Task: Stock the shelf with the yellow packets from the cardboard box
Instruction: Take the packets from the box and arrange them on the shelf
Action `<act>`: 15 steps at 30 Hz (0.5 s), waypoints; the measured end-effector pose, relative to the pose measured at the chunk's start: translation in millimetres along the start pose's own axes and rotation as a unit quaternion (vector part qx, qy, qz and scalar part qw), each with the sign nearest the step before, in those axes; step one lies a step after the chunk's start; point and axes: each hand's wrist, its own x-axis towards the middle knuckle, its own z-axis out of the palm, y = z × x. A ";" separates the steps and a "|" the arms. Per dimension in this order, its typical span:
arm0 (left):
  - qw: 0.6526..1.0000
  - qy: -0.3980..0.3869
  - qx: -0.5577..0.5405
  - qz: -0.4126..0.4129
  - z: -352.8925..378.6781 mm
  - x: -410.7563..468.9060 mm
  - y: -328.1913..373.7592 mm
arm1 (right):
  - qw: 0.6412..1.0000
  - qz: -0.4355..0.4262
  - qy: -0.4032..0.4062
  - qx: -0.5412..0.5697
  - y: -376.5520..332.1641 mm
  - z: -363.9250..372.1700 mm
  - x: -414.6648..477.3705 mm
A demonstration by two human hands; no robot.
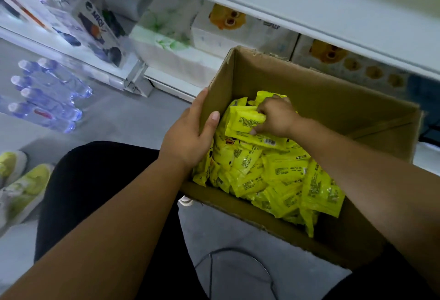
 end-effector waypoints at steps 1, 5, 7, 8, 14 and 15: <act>1.000 -0.002 -0.003 0.000 0.0 -1.0 1.4 | 0.998 0.019 0.004 0.053 5.0 -1.7 -12.7; 1.000 -0.019 -0.019 -0.013 3.4 -5.4 10.3 | 0.966 0.089 0.019 0.243 19.7 -14.4 -70.9; 1.000 0.005 0.004 -0.013 4.2 -9.1 16.6 | 0.937 0.114 0.028 0.329 18.9 -23.7 -104.4; 0.999 0.037 -0.007 -0.006 4.0 -12.7 24.0 | 0.917 0.119 0.035 0.378 18.7 -27.7 -121.2; 0.957 0.066 -0.282 -0.016 17.6 -56.3 90.0 | 0.768 0.134 0.057 0.623 9.9 -42.3 -221.3; 0.940 0.016 -0.337 -0.048 20.9 -70.1 101.5 | 0.742 0.137 0.063 0.653 8.4 -40.1 -233.2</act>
